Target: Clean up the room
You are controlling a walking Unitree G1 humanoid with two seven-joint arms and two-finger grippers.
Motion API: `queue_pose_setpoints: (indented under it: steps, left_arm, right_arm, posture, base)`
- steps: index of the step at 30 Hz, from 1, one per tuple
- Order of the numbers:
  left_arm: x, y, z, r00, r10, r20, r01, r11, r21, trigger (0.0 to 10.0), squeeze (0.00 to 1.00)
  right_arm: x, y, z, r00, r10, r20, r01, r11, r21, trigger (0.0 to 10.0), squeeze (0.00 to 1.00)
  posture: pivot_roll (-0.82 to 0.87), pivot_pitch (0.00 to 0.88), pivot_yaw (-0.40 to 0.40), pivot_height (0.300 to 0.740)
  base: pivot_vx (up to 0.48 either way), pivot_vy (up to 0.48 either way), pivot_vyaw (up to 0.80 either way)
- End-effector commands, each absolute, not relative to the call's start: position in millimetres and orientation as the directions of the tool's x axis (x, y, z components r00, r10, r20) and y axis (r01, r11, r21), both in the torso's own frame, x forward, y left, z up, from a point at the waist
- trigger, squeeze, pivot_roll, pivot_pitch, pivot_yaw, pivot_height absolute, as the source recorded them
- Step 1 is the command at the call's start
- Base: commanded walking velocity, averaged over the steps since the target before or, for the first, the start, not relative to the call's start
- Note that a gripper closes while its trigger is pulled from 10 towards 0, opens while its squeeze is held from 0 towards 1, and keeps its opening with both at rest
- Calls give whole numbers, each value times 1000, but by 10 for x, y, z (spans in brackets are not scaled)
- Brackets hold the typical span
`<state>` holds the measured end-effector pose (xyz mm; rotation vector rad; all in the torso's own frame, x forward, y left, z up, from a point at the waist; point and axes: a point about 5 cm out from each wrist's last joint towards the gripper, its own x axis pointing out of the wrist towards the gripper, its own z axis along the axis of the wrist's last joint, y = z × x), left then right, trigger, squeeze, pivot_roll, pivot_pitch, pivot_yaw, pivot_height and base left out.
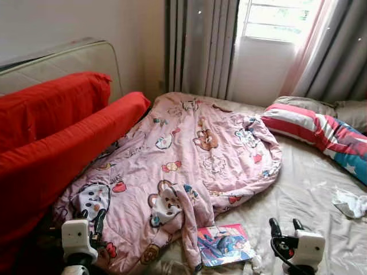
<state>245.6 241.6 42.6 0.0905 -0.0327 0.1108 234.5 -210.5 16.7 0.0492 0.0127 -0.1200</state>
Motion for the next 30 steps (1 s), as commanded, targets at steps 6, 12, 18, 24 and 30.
queue_pose_setpoints:
  steps: [6,12,18,24,30]
  left_arm:
    - [2525,2428,502,997,75,18,-77,993,95,10000,0]
    - [2411,2347,444,999,54,3,-54,995,88,10000,0]
    - [2280,2422,419,994,111,-10,-110,990,83,10000,0]
    - [2183,2545,446,986,168,-4,-166,980,111,10000,0]
    - [2165,2554,456,983,184,-1,-183,977,111,10000,0]
  right_arm:
    - [2407,-1869,220,1000,-18,-9,19,999,44,10000,0]
    - [2271,-2045,184,992,-119,-38,121,992,45,10000,0]
    - [2169,-2102,103,988,-123,-94,125,992,23,10000,0]
    - [2205,-2099,175,989,-128,-80,129,991,17,10000,0]
    - [2223,-2083,207,990,-116,-81,119,993,24,10000,0]
  posture:
    - [-46,0,0,740]
    - [-18,0,-40,740]
    - [8,0,-61,740]
    - [-1,0,-85,740]
    - [32,0,-103,740]
  base:
    - [0,0,0]
    - [0,0,0]
    - [0,0,0]
    - [0,0,0]
    - [0,0,0]
